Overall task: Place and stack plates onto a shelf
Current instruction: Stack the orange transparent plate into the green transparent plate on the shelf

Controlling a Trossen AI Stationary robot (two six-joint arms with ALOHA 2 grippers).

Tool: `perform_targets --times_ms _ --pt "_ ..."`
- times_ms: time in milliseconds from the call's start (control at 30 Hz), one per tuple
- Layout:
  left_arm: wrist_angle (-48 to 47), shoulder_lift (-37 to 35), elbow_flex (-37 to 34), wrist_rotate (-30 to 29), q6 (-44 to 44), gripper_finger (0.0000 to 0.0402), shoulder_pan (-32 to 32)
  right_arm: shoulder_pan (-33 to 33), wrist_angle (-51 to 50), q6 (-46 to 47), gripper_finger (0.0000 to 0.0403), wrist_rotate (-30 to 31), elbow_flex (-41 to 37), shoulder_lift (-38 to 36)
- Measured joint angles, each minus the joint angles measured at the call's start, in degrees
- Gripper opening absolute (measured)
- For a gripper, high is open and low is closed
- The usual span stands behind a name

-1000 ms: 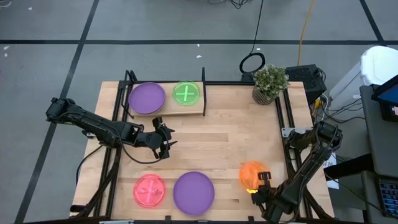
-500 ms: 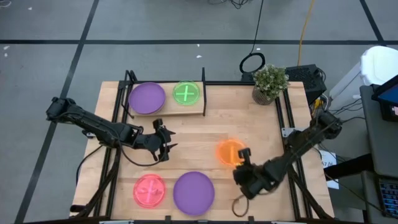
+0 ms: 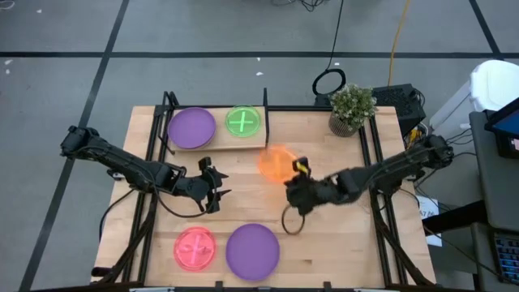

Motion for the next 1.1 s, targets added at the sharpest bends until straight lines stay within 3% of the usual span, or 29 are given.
perform_targets --times_ms 267,633,800,1100 --pt "1.56 0.0 0.02 -0.02 -0.04 0.0237 0.02 -10.46 16.55 -16.67 0.0 -0.72 0.0 -0.27" --pt "1.8 -0.02 0.02 -0.06 0.05 0.0237 0.02 -22.81 38.05 -25.93 0.0 -14.68 0.14 2.79" --pt "1.78 -0.02 0.02 -0.08 0.08 0.0237 0.02 -26.36 39.19 -26.66 0.0 -18.11 4.11 7.46" --pt "1.65 -0.02 0.02 -0.13 0.17 0.0237 -0.04 -28.72 38.7 -32.21 0.0 -20.82 17.97 18.5"
